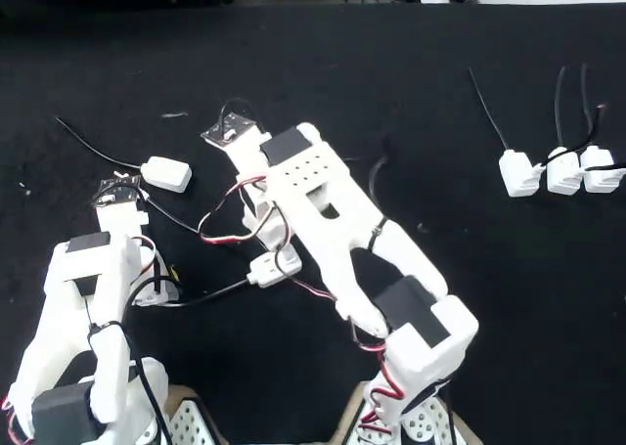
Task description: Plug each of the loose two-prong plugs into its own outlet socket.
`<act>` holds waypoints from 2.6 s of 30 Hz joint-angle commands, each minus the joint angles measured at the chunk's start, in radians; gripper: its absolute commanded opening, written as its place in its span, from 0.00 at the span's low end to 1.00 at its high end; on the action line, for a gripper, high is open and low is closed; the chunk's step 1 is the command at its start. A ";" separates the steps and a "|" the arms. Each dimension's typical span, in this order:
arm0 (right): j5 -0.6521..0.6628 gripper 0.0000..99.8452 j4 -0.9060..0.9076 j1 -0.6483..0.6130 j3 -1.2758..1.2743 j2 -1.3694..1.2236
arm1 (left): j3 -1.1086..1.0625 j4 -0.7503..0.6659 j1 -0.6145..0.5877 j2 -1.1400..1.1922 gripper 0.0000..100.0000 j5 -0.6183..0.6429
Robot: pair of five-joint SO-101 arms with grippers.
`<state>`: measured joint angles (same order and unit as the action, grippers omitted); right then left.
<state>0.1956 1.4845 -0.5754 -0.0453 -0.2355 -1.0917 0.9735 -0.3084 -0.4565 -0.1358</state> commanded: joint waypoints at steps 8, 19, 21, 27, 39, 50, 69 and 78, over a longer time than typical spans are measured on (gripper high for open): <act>0.006 0.01 -0.057 0.006 -0.073 0.002 | -0.018 0.005 -0.007 0.012 0.22 0.008; 0.005 0.01 -0.058 0.005 -0.076 0.002 | -0.018 0.005 -0.007 0.012 0.22 0.008; 0.002 0.01 -0.058 0.005 -0.076 0.001 | -0.018 0.005 -0.007 0.012 0.22 0.008; 0.000 0.01 -0.091 0.005 -0.114 0.002 | -0.018 0.005 -0.007 0.012 0.22 0.008; 0.003 0.01 -0.133 0.003 -0.113 0.024 | -0.018 0.005 -0.005 0.012 0.22 0.008; 0.006 0.15 -0.049 0.003 -0.113 0.288 | -0.018 0.005 -0.004 0.012 0.22 0.008; 0.677 0.25 -0.071 -0.144 -0.277 0.463 | -0.018 0.003 -0.012 0.012 0.22 0.008; 0.700 0.35 -0.101 -0.144 -0.369 0.458 | 0.035 0.005 -0.214 0.012 0.22 0.046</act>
<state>0.8815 1.4032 -0.7012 -0.4058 0.1834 -1.0917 0.9735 -0.3897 -0.4565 -0.1358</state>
